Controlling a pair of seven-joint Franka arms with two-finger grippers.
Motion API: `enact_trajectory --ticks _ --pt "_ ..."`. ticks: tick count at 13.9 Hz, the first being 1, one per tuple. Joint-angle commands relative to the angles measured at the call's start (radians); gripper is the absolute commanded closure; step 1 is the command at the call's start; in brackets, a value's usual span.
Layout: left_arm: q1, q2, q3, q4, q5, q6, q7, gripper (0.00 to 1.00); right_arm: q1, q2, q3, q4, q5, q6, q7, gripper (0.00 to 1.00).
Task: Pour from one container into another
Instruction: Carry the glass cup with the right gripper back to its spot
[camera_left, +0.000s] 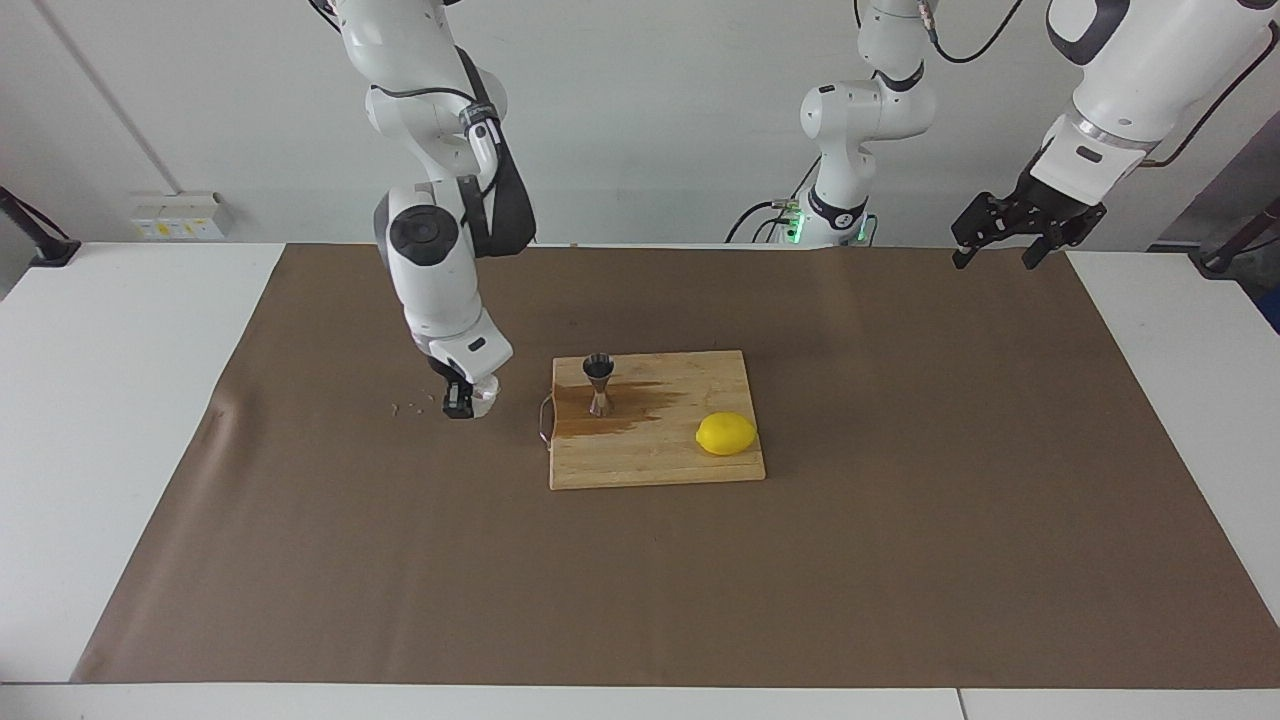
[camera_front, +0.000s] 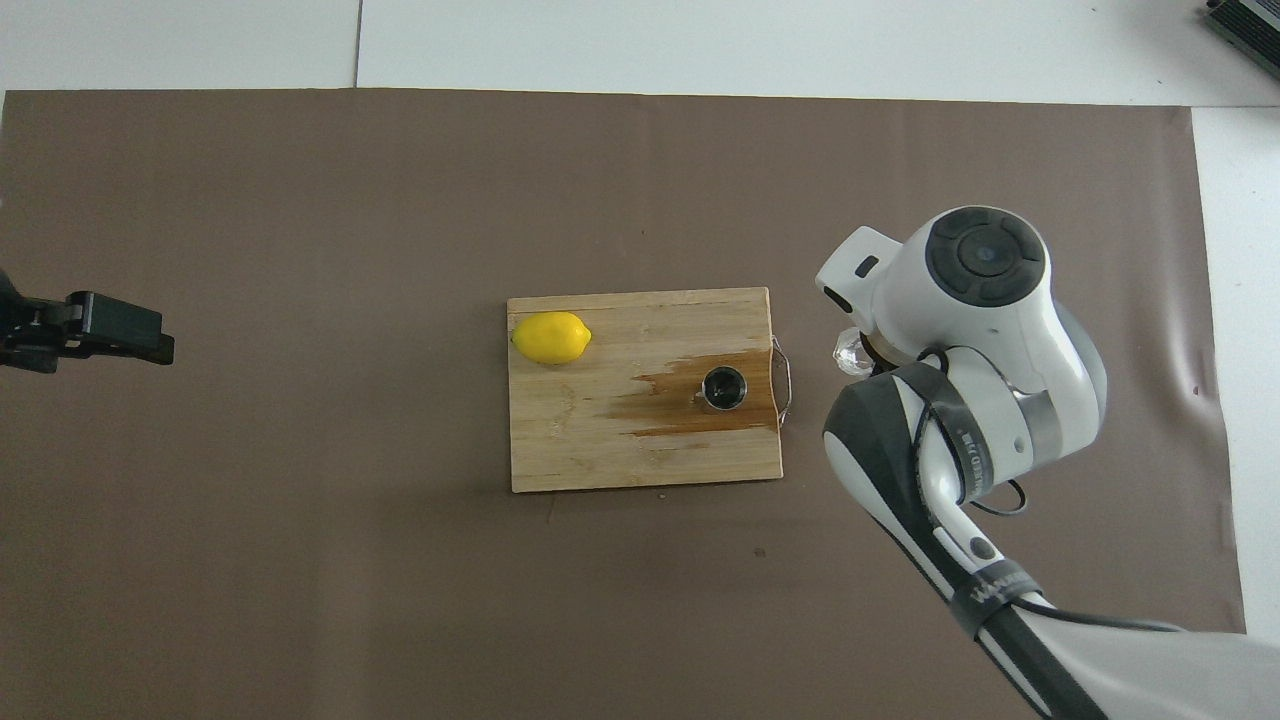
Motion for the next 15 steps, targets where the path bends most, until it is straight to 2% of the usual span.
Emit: enact_trajectory --ticks 1,4,9,10,11,12,15 --pt "-0.014 -0.033 0.016 -0.035 -0.005 -0.002 0.004 0.0 -0.072 -0.021 0.014 -0.083 0.088 0.049 -0.091 1.0" --pt "-0.014 -0.031 0.016 -0.035 -0.005 -0.002 0.004 0.0 -0.135 -0.021 0.013 -0.173 0.205 0.135 -0.22 1.0" --pt "-0.015 -0.031 0.016 -0.035 -0.005 -0.002 0.002 0.0 -0.183 -0.023 0.013 -0.204 0.208 0.144 -0.291 1.0" --pt "-0.015 -0.031 0.016 -0.035 -0.005 -0.002 0.004 0.0 -0.186 -0.024 0.013 -0.209 0.208 0.153 -0.296 0.92" --pt "-0.015 -0.033 0.016 -0.035 -0.005 -0.002 0.004 0.0 -0.186 -0.026 0.013 -0.212 0.208 0.156 -0.305 0.49" --pt "-0.015 -0.033 0.016 -0.035 -0.005 -0.002 0.002 0.0 -0.189 -0.026 0.013 -0.212 0.209 0.155 -0.308 0.0" --pt "-0.015 -0.033 0.016 -0.035 -0.005 -0.002 0.004 0.0 -0.189 -0.029 0.013 -0.198 0.208 0.146 -0.311 0.0"
